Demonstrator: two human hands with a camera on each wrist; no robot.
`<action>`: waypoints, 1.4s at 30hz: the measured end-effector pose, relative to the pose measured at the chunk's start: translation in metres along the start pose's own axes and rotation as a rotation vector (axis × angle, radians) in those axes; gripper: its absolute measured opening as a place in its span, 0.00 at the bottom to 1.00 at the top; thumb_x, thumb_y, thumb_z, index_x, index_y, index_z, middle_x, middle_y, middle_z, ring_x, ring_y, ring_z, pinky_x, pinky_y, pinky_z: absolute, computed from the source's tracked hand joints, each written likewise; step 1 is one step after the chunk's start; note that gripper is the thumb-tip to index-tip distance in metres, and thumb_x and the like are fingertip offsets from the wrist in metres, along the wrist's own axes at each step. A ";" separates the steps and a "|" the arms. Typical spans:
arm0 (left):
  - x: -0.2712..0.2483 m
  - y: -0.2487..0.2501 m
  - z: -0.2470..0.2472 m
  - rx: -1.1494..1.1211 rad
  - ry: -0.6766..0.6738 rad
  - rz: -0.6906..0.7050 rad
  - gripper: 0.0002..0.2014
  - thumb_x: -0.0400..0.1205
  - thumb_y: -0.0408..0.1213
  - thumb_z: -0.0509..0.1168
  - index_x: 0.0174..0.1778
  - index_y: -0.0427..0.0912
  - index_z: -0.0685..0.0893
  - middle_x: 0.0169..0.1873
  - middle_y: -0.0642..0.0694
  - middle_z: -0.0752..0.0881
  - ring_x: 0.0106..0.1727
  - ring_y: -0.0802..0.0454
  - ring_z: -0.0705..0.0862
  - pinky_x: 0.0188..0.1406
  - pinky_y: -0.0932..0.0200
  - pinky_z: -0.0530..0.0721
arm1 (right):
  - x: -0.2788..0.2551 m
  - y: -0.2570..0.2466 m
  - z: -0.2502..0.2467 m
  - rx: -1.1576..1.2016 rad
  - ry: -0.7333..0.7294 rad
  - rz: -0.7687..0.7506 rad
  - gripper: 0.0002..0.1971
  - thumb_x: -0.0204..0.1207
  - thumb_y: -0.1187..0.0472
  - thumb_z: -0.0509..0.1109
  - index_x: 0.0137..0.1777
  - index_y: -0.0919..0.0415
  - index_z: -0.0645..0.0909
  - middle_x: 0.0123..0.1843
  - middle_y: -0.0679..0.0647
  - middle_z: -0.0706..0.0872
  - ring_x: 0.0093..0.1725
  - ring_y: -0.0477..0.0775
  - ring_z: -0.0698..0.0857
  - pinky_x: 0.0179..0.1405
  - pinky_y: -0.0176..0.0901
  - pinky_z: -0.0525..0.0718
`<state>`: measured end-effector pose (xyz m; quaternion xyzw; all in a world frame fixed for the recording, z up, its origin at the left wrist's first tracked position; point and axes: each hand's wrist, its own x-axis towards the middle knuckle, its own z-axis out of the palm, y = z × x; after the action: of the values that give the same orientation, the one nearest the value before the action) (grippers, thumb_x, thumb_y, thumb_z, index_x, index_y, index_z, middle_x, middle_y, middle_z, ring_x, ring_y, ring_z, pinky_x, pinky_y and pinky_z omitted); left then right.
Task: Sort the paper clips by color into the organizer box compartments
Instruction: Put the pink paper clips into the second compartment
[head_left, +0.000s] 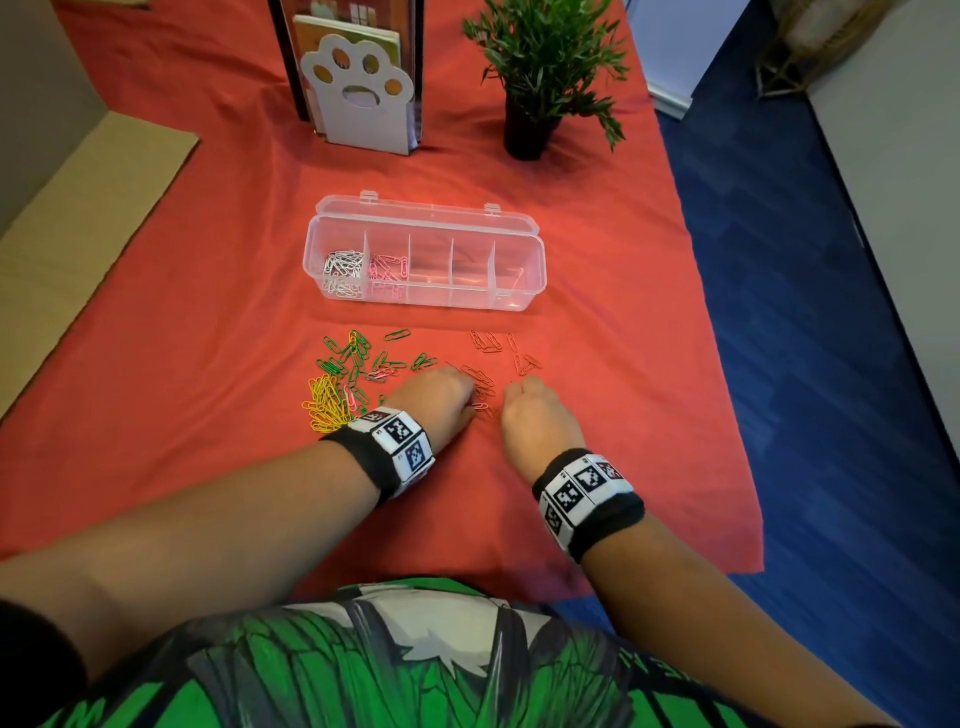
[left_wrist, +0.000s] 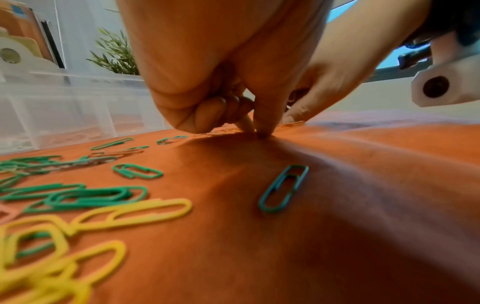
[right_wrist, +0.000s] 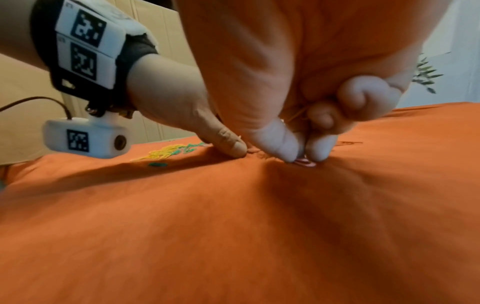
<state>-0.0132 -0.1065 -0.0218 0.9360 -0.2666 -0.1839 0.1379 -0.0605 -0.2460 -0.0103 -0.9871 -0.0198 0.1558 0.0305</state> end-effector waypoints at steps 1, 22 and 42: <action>0.001 0.000 0.000 -0.001 -0.001 0.000 0.11 0.80 0.42 0.60 0.50 0.39 0.81 0.54 0.36 0.83 0.58 0.38 0.80 0.59 0.49 0.76 | 0.001 0.003 0.000 0.033 -0.004 0.012 0.13 0.77 0.69 0.54 0.60 0.67 0.71 0.60 0.65 0.76 0.57 0.67 0.80 0.51 0.57 0.81; -0.044 -0.030 -0.043 -1.861 -0.287 -0.271 0.06 0.59 0.36 0.50 0.21 0.41 0.70 0.23 0.42 0.72 0.22 0.50 0.66 0.23 0.62 0.63 | 0.026 0.007 -0.016 0.530 -0.069 0.081 0.04 0.74 0.65 0.63 0.44 0.57 0.77 0.40 0.56 0.84 0.42 0.57 0.83 0.42 0.39 0.77; -0.062 -0.107 -0.036 -0.805 0.284 -0.593 0.10 0.76 0.38 0.69 0.28 0.46 0.80 0.21 0.52 0.78 0.18 0.63 0.73 0.21 0.68 0.71 | 0.075 -0.095 -0.027 0.543 -0.134 -0.203 0.14 0.75 0.71 0.61 0.51 0.64 0.88 0.48 0.57 0.81 0.53 0.58 0.82 0.53 0.37 0.74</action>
<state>0.0005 0.0216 -0.0111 0.8599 0.1233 -0.1741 0.4637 0.0166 -0.1487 -0.0012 -0.9233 -0.0778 0.2164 0.3076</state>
